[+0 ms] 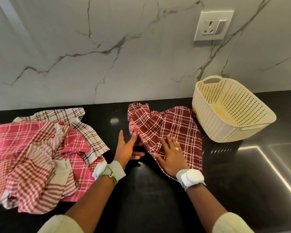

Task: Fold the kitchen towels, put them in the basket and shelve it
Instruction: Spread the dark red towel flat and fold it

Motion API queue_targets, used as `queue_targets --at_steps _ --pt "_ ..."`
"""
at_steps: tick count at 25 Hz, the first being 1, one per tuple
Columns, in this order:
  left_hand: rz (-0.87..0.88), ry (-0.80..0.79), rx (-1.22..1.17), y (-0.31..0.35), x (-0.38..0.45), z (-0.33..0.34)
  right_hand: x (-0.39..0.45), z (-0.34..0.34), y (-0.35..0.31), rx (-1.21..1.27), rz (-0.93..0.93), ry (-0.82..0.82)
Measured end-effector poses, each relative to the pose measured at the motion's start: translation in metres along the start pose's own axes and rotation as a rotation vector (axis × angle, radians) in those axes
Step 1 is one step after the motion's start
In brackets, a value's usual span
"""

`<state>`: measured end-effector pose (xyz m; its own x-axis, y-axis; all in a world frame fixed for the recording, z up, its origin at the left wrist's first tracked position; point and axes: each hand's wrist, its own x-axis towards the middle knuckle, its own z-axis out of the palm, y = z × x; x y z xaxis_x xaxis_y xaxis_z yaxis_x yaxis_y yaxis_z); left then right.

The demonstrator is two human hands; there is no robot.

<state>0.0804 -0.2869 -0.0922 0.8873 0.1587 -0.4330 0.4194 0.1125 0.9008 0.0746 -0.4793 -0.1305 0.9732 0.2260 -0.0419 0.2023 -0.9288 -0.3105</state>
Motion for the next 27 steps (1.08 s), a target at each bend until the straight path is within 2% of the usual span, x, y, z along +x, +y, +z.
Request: queue_targets --at_steps 3,6,8,10,11,12,14,15,16,17,18,19,20,22,24,26,27 --pt "0.049 -0.116 -0.140 0.005 0.000 -0.002 -0.018 0.023 0.008 -0.063 0.042 0.005" --pt "0.178 0.006 -0.258 0.018 0.003 -0.008 -0.016 0.017 0.001 -0.068 0.066 0.033" --pt "0.378 0.123 -0.163 0.027 -0.007 -0.013 -0.018 0.016 -0.003 -0.058 0.097 0.039" --pt "0.596 0.171 0.068 0.024 -0.022 -0.027 -0.028 0.018 -0.017 -0.069 0.140 0.010" --pt "0.608 0.225 0.147 0.014 -0.025 -0.035 -0.034 0.020 -0.023 -0.076 0.166 -0.007" --pt "0.547 0.313 0.157 0.000 -0.027 -0.041 -0.039 0.019 -0.025 -0.086 0.191 -0.022" --pt "0.340 0.503 0.141 -0.023 -0.031 -0.061 -0.046 0.014 -0.039 -0.127 0.228 0.029" --pt "0.366 0.566 0.237 -0.032 -0.032 -0.068 -0.049 0.011 -0.045 -0.128 0.217 0.109" --pt "0.467 0.578 0.375 -0.037 -0.035 -0.073 -0.053 0.010 -0.053 -0.084 0.199 0.207" --pt "0.614 0.557 0.528 -0.037 -0.038 -0.074 -0.056 0.009 -0.060 -0.008 0.186 0.280" --pt "0.761 0.463 0.660 -0.033 -0.040 -0.074 -0.057 0.009 -0.067 0.058 0.181 0.328" --pt "0.861 0.304 0.755 -0.025 -0.042 -0.071 -0.058 0.010 -0.072 0.100 0.185 0.347" --pt "0.877 0.114 0.848 -0.020 -0.043 -0.062 -0.055 0.013 -0.070 0.112 0.179 0.352" --pt "0.753 -0.206 1.075 -0.023 -0.033 -0.054 -0.054 0.021 -0.070 0.048 0.186 0.334" --pt "0.597 -0.263 1.318 -0.041 -0.024 -0.060 -0.063 0.029 -0.068 0.007 0.257 0.208" --pt "0.528 -0.198 1.439 -0.059 -0.028 -0.071 -0.079 0.034 -0.063 -0.019 0.347 0.120" --pt "0.535 -0.150 1.433 -0.062 -0.034 -0.074 -0.085 0.032 -0.059 -0.022 0.383 0.129"
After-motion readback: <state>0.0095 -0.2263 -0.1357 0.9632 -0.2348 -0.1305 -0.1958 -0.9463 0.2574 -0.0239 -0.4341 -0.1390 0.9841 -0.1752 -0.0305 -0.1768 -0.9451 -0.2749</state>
